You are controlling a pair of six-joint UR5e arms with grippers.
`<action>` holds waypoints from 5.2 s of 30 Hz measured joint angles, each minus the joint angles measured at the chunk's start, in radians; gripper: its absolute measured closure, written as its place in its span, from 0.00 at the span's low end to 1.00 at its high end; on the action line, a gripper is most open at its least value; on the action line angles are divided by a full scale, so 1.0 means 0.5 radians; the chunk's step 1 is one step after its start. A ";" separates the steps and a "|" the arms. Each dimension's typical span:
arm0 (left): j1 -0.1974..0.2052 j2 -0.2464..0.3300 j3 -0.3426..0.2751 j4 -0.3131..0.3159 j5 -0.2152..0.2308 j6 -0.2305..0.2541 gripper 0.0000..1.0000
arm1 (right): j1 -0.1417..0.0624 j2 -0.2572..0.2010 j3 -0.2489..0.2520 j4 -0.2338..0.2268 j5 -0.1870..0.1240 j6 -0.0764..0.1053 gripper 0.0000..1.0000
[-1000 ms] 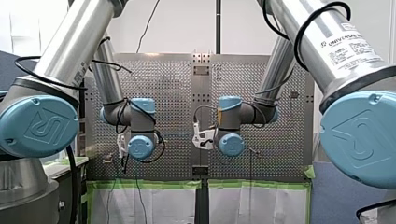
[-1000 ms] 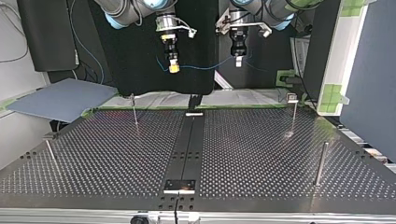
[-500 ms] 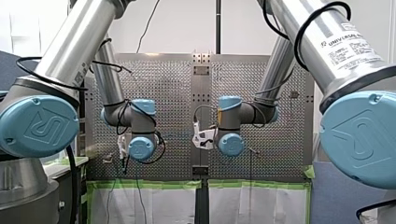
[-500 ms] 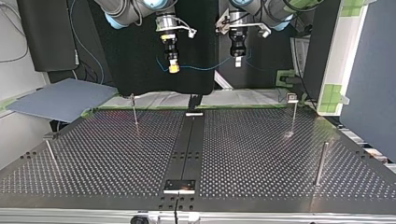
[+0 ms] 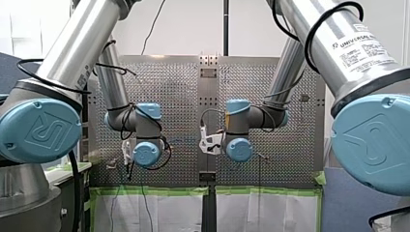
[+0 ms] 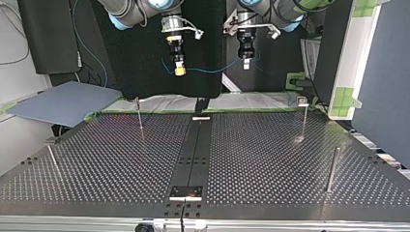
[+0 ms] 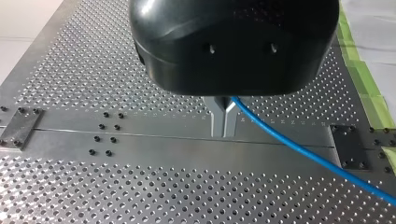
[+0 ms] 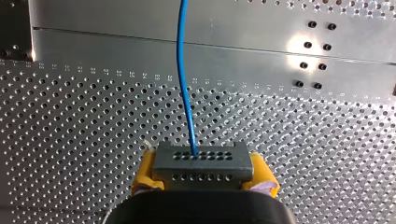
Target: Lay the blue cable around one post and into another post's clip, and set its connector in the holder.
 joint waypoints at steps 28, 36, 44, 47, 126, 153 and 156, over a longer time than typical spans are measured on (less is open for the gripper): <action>0.000 0.000 0.000 0.000 0.000 0.000 1.00 | 0.126 0.419 -0.080 -0.009 0.061 0.037 1.00; 0.002 0.033 -0.069 0.060 0.084 -0.079 1.00 | 0.127 0.414 -0.021 0.006 0.125 0.071 1.00; 0.032 0.176 -0.078 -0.045 0.232 -0.186 1.00 | 0.128 0.270 0.002 0.089 0.151 0.200 1.00; 0.044 0.234 -0.077 -0.101 0.285 -0.195 1.00 | 0.117 0.206 0.002 0.097 0.110 0.263 1.00; 0.983 1.304 0.546 -1.165 0.414 -0.603 1.00 | 0.035 -0.320 -1.041 0.850 -0.540 0.311 1.00; 1.214 1.189 0.968 -1.350 0.541 -0.747 1.00 | 0.043 -0.314 -1.357 0.923 -0.633 0.322 1.00; 1.270 1.188 0.996 -1.348 0.592 -0.807 1.00 | 0.044 -0.313 -1.376 0.926 -0.635 0.322 1.00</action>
